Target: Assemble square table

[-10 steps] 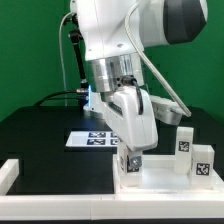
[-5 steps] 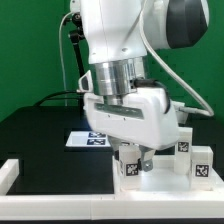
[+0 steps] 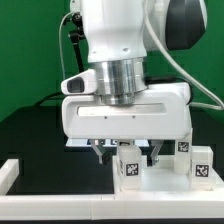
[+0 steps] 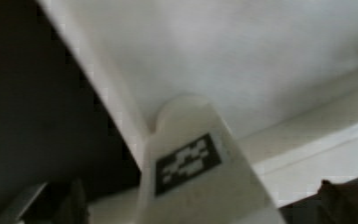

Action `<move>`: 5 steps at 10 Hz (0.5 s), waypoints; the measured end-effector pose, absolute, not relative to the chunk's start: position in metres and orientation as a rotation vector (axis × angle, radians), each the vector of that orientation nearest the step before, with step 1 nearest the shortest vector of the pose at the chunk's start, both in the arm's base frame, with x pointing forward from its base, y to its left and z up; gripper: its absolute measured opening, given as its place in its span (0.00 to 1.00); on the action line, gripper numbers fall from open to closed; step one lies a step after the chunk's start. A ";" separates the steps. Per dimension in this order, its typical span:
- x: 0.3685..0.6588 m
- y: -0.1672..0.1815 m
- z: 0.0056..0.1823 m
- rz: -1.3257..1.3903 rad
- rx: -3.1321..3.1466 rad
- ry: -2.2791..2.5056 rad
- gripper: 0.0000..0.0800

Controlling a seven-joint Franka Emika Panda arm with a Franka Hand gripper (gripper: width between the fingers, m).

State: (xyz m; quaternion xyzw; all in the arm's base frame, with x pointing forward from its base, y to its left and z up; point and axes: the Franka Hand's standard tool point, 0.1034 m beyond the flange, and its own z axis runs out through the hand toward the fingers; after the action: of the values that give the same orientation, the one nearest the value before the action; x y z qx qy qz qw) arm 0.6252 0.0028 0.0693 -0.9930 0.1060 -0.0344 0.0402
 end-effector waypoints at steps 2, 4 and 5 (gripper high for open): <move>0.625 0.002 0.069 -0.120 -3.060 0.190 0.81; 0.625 0.003 0.069 -0.118 -3.055 0.238 0.67; 0.625 0.003 0.068 -0.112 -3.033 0.397 0.67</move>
Offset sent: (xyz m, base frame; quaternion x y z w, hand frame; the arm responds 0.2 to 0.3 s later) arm 0.0000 0.0000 0.0000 0.0000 0.0000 0.0000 1.0000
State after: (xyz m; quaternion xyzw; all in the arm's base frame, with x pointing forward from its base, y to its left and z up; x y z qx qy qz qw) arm 0.6251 0.0032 0.0684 -0.9901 0.1297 -0.0364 0.0402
